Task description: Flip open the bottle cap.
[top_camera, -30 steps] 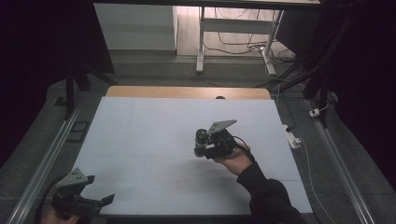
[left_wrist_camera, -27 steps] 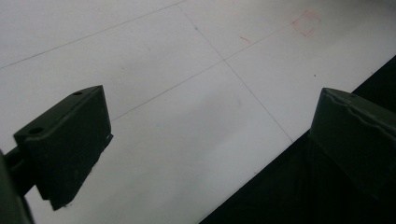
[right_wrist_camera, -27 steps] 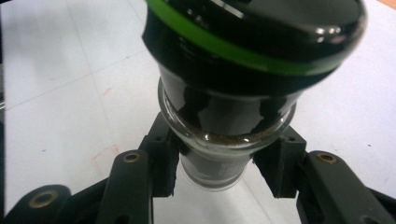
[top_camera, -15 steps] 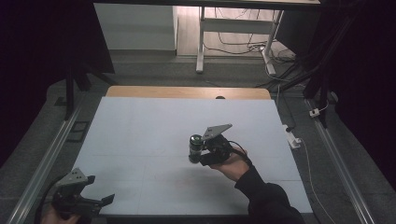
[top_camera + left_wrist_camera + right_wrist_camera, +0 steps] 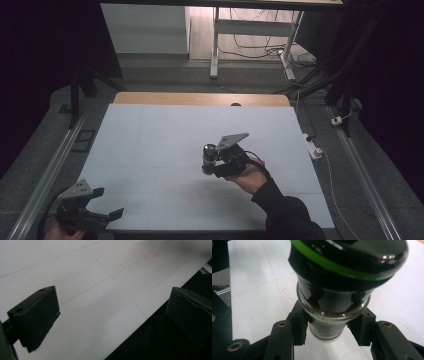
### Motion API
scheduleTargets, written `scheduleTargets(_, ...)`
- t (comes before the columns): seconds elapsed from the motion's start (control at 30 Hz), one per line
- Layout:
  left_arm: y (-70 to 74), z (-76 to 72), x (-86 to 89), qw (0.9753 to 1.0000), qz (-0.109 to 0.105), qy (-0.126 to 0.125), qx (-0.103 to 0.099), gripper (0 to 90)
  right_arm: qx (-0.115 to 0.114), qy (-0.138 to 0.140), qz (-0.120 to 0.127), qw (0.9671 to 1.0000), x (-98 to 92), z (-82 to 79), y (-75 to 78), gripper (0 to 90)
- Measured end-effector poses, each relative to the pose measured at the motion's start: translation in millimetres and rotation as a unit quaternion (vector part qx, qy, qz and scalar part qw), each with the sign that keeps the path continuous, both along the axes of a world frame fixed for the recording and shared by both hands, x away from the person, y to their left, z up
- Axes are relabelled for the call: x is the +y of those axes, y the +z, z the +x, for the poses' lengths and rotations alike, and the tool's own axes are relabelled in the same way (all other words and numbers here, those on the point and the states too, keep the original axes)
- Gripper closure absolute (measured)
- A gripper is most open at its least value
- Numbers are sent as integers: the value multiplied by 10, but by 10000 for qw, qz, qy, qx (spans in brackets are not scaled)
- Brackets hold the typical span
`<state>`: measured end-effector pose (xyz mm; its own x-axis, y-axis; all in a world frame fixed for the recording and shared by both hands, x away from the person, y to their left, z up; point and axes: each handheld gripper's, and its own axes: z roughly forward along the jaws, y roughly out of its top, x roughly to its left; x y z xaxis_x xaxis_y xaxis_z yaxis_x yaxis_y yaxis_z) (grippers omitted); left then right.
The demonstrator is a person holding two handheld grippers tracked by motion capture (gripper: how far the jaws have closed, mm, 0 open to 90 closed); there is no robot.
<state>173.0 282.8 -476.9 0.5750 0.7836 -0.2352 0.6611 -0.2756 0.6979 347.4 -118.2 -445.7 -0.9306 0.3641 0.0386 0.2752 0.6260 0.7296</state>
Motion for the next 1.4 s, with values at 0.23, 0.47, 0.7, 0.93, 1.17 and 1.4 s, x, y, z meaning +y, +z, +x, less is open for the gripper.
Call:
scheduleTargets(0.23, 70, 55, -107, 9986, -196, -391, -295, 0, -21, 20, -52, 10000, 17, -11, 8, 530)
scheduleTargets(0.47, 170, 126, -275, 9958, -254, -711, -525, 0, -35, 89, -82, 9999, 26, -24, 21, 530)
scheduleTargets(0.7, 265, 273, -474, 9933, -285, -955, -583, 0, -76, 155, -77, 9998, 52, -30, 18, 530)
scheduleTargets(0.93, 349, 457, -624, 9896, -524, -1169, -650, 0, -71, 149, -119, 9998, 72, -35, 24, 530)
scheduleTargets(1.17, 429, 634, -820, 9878, -438, -1372, -597, 0, -32, 148, -97, 9998, 96, -36, 21, 530)
scheduleTargets(1.4, 511, 805, -1068, 9830, -275, -1660, -741, 0, -10, 179, -100, 9998, 124, -47, 20, 530)
